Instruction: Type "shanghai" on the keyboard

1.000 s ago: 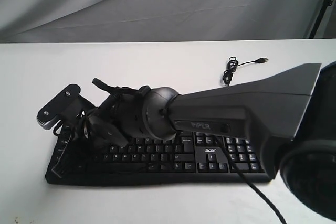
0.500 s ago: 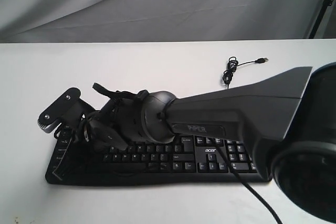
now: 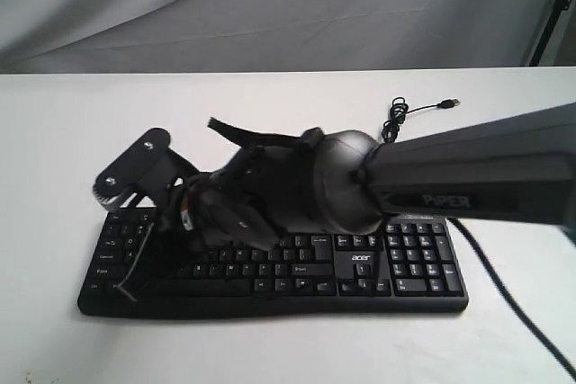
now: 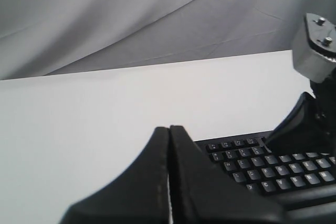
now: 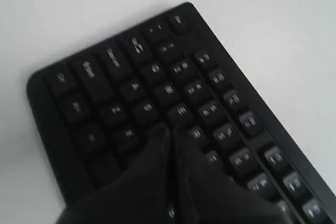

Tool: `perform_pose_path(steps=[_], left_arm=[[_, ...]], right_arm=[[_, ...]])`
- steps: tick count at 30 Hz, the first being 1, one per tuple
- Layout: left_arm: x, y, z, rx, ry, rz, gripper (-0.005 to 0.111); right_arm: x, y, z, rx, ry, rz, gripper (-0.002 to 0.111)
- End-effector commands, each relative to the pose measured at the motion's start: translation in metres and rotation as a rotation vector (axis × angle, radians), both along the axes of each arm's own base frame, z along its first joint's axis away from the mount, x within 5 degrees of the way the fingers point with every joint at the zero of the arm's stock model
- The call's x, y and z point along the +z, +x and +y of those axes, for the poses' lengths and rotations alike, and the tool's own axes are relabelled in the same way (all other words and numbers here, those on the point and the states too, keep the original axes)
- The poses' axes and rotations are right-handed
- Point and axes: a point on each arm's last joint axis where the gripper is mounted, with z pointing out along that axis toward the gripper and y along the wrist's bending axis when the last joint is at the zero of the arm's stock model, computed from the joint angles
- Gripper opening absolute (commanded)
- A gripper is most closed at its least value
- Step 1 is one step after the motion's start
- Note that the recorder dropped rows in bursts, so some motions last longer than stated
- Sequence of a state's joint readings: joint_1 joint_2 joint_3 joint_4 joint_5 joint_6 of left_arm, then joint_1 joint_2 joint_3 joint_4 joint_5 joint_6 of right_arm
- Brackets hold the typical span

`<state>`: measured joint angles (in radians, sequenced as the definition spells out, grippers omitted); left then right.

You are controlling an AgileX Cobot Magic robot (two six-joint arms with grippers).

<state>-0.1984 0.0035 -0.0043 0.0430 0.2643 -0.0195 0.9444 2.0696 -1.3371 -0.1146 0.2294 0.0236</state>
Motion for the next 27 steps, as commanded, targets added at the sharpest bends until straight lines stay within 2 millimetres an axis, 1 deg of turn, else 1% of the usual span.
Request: perform_pose_path(steps=[1,3,14,20,27], left_arm=[[-0.001,0.000,0.000,-0.004,-0.003,-0.004,0.000],[-0.001,0.000,0.000,-0.004,-0.003,-0.004,0.000],[-0.001,0.000,0.000,-0.004,-0.003,-0.004,0.000],[-0.001,0.000,0.000,-0.004,-0.003,-0.004,0.000],[-0.001,0.000,0.000,-0.004,-0.003,-0.004,0.000]], right_arm=[[-0.018,0.004,-0.030,-0.077,0.017,0.039,0.000],[-0.022,0.005,-0.032,-0.081,0.026,0.035,0.000],[-0.022,0.006,-0.030,-0.079,0.048,0.020,0.000],[-0.033,0.006,-0.030,-0.078,0.022,0.037,0.000],[-0.033,0.009,-0.034,-0.079,0.013,0.032,0.000]])
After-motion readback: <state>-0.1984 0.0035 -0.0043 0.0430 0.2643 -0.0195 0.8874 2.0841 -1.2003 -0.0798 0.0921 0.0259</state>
